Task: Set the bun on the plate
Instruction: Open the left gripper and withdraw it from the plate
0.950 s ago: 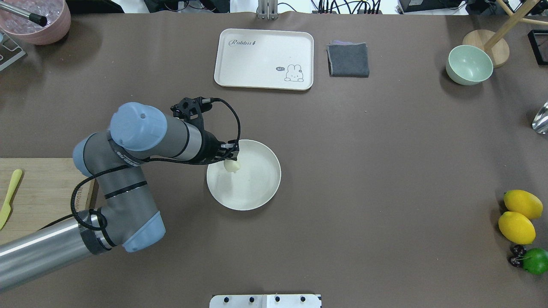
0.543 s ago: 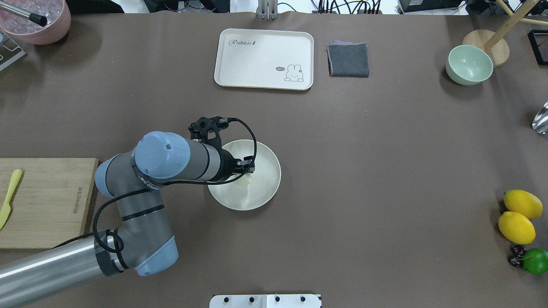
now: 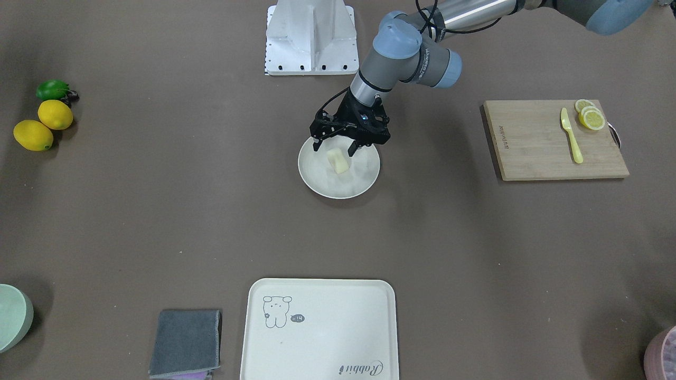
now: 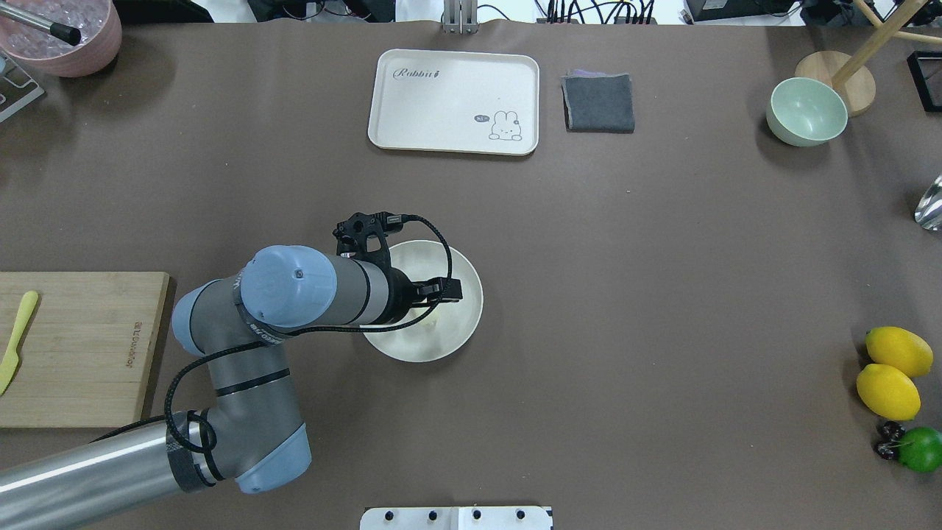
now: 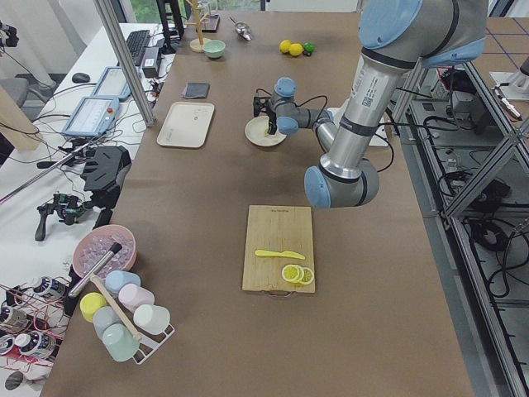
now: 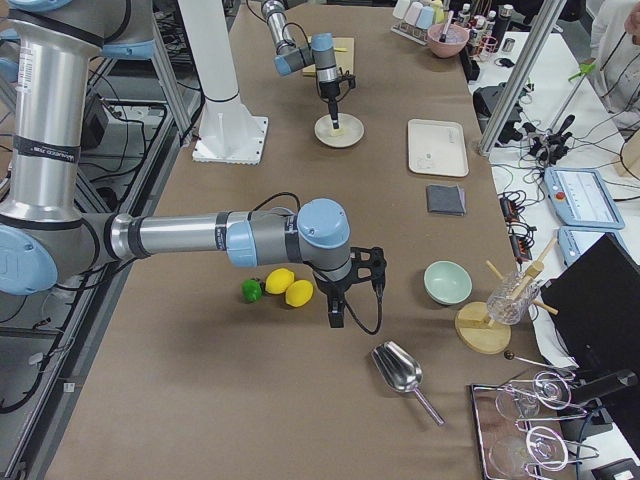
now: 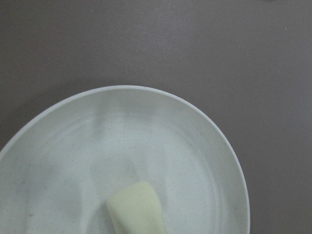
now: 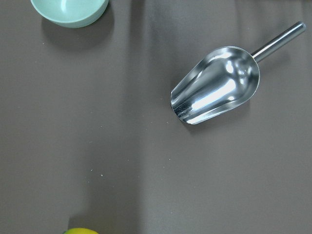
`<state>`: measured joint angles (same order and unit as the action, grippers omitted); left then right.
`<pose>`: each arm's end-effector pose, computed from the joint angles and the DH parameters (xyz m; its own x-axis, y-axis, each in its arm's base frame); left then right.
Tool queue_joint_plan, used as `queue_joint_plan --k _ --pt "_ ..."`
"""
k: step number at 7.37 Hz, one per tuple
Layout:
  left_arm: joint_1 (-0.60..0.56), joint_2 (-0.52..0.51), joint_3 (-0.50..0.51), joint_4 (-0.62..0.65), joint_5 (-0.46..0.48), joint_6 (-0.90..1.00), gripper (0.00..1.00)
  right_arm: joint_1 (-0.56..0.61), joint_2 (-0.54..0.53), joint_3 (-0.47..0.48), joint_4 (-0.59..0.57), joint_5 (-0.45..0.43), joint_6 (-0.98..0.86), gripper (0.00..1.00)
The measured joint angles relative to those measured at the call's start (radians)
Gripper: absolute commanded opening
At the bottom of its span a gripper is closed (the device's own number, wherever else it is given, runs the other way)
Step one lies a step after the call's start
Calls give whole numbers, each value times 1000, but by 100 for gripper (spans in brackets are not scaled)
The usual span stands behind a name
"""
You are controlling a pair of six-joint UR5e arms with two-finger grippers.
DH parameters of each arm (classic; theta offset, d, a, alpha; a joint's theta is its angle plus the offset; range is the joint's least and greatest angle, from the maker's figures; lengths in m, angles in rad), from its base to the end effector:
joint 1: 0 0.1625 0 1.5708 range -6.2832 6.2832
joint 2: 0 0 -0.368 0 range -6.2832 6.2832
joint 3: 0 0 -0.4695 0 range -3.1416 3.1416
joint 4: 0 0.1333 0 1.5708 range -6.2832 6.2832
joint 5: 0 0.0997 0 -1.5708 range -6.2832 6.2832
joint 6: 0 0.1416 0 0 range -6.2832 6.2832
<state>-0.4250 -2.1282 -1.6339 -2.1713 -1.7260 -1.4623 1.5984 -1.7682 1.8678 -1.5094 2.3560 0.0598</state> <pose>0.6303 -0.4075 0.1561 0.3402 -0.0365 -0.9397 0.2396 0.9696 0.0491 0.0472 -0.5084 0.5595 0.7072 -0.0346 0.7062 -0.0696 0.9905 0.1183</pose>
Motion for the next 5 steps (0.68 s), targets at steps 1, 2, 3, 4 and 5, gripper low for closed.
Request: queue_joint_plan --k 1,2,3,4,5 --pt "-9 1 -25 22 -2 0 97 0 -2 -9 0 0 0 100" --pt "-36 1 -67 99 -18 3 97 0 -7 -22 -2 0 0 100" --pt "-85 3 -127 225 -71 23 97 -1 -16 -29 -3 -1 -1 100" --pt "-153 7 -192 379 -140 95 97 -1 -30 -32 -3 0 -1 100" --pt "-237 11 -258 561 -198 233 97 -1 -43 -34 -2 1 -1 100"
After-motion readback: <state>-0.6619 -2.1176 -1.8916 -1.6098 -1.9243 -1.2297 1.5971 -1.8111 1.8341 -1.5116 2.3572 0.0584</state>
